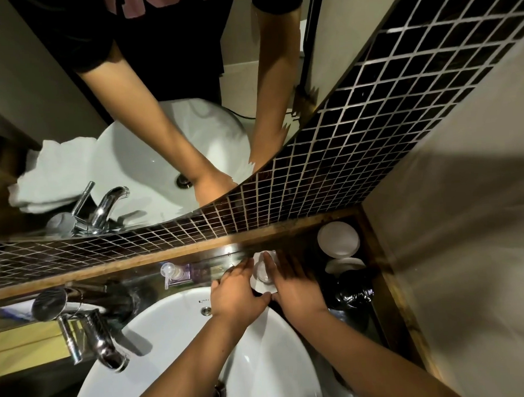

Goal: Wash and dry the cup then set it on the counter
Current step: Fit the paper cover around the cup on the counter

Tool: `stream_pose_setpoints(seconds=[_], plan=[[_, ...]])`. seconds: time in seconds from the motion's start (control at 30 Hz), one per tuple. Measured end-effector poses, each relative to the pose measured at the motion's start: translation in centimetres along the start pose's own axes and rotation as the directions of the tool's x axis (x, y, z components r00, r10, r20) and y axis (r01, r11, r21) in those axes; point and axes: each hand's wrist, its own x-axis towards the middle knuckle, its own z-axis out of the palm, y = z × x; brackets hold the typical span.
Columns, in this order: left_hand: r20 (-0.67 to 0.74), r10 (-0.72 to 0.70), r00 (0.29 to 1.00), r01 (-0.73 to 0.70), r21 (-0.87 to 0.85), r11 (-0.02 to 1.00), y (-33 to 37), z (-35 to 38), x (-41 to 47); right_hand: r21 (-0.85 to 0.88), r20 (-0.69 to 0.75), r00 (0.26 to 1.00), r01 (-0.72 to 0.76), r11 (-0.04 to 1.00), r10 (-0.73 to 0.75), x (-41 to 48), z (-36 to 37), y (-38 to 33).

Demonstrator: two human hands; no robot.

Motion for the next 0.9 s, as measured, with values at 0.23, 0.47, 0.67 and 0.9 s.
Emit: stream_pose_setpoints(seconds=[0.23, 0.47, 0.67, 0.9], plan=[[-0.012, -0.008, 1.0, 0.008, -0.006, 1.0, 0.23, 0.0, -0.09, -0.023, -0.006, 1.0, -0.021, 1.0, 0.021, -0.18, -0.23, -0.26], [-0.039, -0.013, 0.999, 0.013, -0.008, 1.0, 0.51, 0.14, 0.0, -0.013, 0.036, 0.999, -0.008, 1.0, 0.009, 0.01, -0.21, 0.03], [-0.044, -0.012, 0.999, 0.012, -0.005, 1.0, 0.52, 0.01, 0.03, -0.022, 0.024, 1.0, -0.003, 1.0, 0.004, -0.09, -0.29, 0.08], [-0.017, -0.021, 1.0, 0.021, -0.009, 1.0, 0.59, -0.14, -0.02, -0.028, 0.034, 0.999, -0.009, 1.0, 0.01, -0.04, -0.1, 0.1]])
